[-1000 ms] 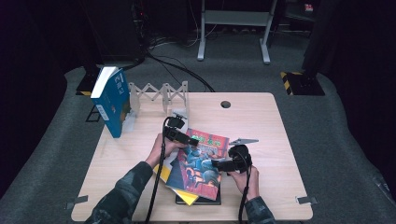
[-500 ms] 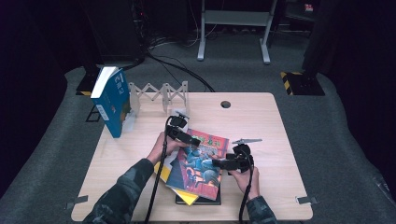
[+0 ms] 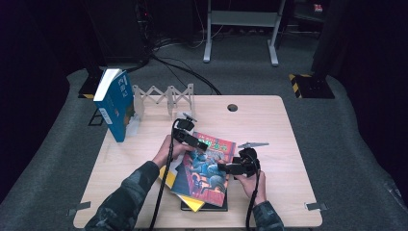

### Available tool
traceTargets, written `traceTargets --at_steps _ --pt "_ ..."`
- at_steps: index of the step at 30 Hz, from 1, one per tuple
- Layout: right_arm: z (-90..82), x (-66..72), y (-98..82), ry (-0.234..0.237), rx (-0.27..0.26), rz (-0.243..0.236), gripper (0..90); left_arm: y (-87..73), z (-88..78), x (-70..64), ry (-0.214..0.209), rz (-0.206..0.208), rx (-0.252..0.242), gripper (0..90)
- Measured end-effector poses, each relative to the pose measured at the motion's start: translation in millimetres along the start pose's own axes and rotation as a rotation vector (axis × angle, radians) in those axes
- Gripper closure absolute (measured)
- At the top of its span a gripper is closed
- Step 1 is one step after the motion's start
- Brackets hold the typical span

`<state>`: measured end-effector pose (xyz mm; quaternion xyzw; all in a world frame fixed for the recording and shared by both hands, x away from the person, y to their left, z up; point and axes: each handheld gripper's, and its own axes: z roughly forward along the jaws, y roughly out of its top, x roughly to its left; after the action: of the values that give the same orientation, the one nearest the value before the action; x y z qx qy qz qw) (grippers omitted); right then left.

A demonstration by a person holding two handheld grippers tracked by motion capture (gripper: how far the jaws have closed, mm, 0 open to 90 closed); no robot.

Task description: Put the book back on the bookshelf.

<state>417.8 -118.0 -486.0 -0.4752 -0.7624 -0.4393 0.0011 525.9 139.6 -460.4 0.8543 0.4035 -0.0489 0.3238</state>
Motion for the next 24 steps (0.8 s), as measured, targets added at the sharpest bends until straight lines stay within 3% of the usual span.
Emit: traceTargets --at_steps 4,8,9,10,14,18,22,24 --pt "0.8 -0.5 0.8 0.009 -0.006 -0.007 16.4 1.5 -8.2 -8.7 0.043 0.035 -0.023 18.5" --pt "0.3 1.8 1.4 0.001 -0.005 -0.02 16.5 1.1 -14.7 -12.1 0.058 0.052 -0.034 21.1" --pt "0.4 4.1 2.1 -0.015 0.001 -0.034 16.7 0.9 -17.7 -14.3 0.078 0.076 -0.043 28.2" --pt "0.4 5.1 2.4 -0.021 0.0 -0.039 16.7 0.6 -21.3 -20.3 0.113 0.097 -0.057 29.5" --pt "1.0 7.9 3.5 -0.042 -0.002 -0.061 16.7 0.9 -30.1 -32.8 0.149 0.119 -0.094 37.6" --pt "2.5 11.4 3.1 -0.054 -0.012 -0.072 16.7 -1.1 -35.2 -39.1 0.184 0.129 -0.066 41.2" --pt "4.5 13.1 4.1 -0.059 -0.019 -0.092 16.7 -4.4 -36.9 -37.0 0.197 0.127 -0.042 41.8" --pt "4.8 14.2 4.4 -0.056 -0.017 -0.087 17.2 -7.1 -36.7 -39.7 0.224 0.136 -0.052 42.9"
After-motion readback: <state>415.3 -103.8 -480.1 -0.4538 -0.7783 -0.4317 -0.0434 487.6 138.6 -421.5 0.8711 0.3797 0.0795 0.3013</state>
